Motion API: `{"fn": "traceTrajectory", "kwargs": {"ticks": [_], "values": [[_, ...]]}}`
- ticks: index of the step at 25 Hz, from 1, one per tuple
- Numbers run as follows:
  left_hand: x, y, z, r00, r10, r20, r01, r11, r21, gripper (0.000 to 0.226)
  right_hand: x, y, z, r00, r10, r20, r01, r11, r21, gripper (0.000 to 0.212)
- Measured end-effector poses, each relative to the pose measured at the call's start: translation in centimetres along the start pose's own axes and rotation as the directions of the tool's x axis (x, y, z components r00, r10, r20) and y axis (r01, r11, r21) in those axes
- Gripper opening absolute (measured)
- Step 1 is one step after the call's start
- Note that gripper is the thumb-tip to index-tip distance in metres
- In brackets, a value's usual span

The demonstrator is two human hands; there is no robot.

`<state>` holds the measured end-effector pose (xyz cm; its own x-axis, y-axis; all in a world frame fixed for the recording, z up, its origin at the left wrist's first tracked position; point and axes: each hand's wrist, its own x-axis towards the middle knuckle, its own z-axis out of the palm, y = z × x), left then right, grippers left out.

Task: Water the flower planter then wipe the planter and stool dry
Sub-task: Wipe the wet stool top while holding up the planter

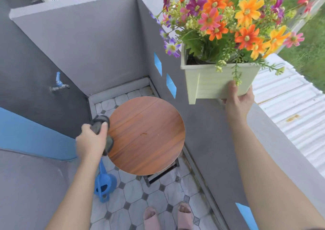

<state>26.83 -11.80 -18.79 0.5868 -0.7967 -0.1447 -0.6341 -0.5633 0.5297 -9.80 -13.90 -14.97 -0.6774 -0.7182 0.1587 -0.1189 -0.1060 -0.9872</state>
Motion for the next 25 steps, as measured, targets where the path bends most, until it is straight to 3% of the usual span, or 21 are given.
{"fn": "traceTrajectory", "kwargs": {"ticks": [3,5,10,13,15,18,20,22,23,25], "values": [[-3.0,5.1,1.2,0.924,0.004,0.382,0.180,0.877,-0.445,0.076,0.0,0.0,-0.1,1.000,0.007,0.001,-0.007,1.000,-0.002,0.017],[-5.3,7.5,3.1,0.809,0.029,0.588,0.313,0.825,-0.471,0.072,0.0,0.0,0.0,1.000,0.010,-0.009,-0.010,1.000,-0.011,0.020],[-10.4,9.5,7.9,0.643,0.112,0.758,0.372,0.819,-0.436,0.038,-0.1,0.0,0.1,1.000,0.024,0.005,-0.024,0.999,0.038,0.021],[-10.5,8.1,9.3,0.655,0.117,0.747,0.370,0.812,-0.452,0.020,0.1,0.3,0.0,1.000,0.021,0.007,-0.022,0.998,0.051,0.019],[-9.9,6.6,9.3,0.727,0.146,0.671,0.167,0.910,-0.379,0.015,0.2,0.6,-0.1,1.000,0.013,0.009,-0.014,0.998,0.056,0.017],[-9.1,4.9,8.3,0.816,0.189,0.546,-0.164,0.982,-0.094,0.023,0.4,0.9,-0.2,1.000,-0.007,0.016,0.007,0.999,0.038,0.015],[-8.7,4.5,6.9,0.891,0.156,0.426,-0.242,0.958,0.155,0.049,0.5,1.0,-0.2,1.000,-0.015,0.015,0.014,0.999,0.037,0.015],[-8.3,4.7,5.8,0.936,0.268,0.227,-0.305,0.940,0.150,0.057,0.4,1.0,-0.1,1.000,-0.003,0.013,0.002,0.999,0.052,0.016],[-8.3,4.9,5.9,0.896,0.426,0.129,-0.435,0.899,0.051,0.049,0.4,0.9,-0.1,1.000,-0.004,0.014,0.003,0.998,0.056,0.016],[-9.0,5.5,7.1,0.697,0.703,0.140,-0.714,0.699,0.045,0.038,0.5,1.1,-0.1,1.000,-0.013,0.014,0.012,0.999,0.046,0.014]]}}
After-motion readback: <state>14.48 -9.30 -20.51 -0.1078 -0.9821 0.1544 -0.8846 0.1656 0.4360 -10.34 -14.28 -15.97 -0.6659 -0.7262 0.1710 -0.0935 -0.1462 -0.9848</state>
